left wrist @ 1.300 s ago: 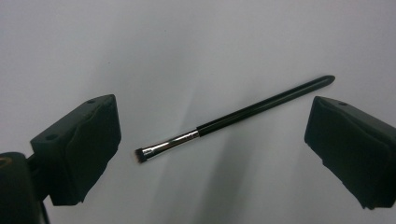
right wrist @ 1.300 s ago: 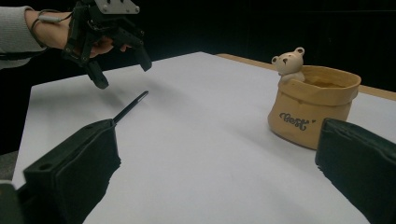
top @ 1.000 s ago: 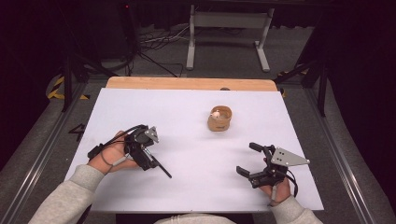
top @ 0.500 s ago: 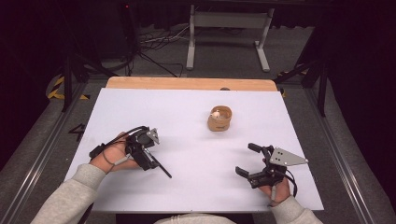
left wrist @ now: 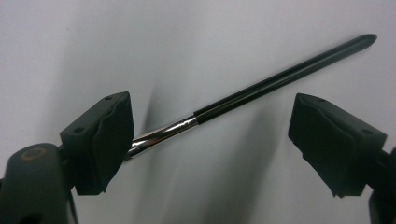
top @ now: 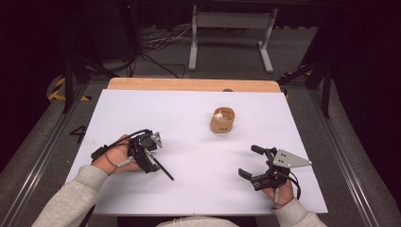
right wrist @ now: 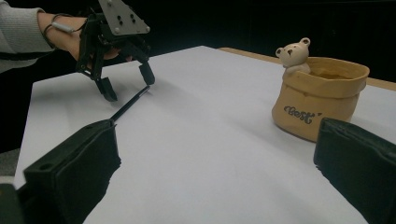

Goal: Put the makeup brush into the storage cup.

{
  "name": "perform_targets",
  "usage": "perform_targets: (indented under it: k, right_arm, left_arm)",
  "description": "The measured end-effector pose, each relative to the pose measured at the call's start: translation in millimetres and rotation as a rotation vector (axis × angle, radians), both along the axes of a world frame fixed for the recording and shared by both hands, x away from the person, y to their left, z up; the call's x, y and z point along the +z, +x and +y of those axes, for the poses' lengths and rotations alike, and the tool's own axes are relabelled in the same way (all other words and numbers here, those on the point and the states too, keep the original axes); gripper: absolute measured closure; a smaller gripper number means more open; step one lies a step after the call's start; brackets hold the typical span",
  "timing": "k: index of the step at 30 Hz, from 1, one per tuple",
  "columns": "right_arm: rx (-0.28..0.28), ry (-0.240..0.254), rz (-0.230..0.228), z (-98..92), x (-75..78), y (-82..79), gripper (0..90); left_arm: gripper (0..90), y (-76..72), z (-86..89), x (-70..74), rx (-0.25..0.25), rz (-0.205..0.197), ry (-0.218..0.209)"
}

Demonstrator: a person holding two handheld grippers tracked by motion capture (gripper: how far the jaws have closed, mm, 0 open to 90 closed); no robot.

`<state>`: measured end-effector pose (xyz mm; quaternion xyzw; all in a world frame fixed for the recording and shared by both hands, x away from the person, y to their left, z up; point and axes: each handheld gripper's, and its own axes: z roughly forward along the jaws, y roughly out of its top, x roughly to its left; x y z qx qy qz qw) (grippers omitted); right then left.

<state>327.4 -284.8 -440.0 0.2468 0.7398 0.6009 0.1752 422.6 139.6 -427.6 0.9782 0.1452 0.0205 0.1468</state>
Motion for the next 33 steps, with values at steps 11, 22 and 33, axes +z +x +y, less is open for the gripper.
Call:
perform_targets:
  k: [11, 22, 33]
  right_arm:
    - [-0.002, 0.011, 0.008, -0.8, -0.2, 0.5, 0.4]
    - [0.004, 0.011, 0.014, -0.4, -0.7, 0.9, 0.8]
    - [0.033, 0.005, 0.037, 1.5, -1.3, 1.1, 3.1]
  left_arm:
    - [18.7, 2.6, -3.4, -5.0, -0.012, 0.003, 0.032]
    - [27.4, 2.8, -2.9, -4.6, -0.027, 0.015, 0.041]
    - [49.5, 2.3, -3.7, 0.1, -0.048, 0.014, 0.067]
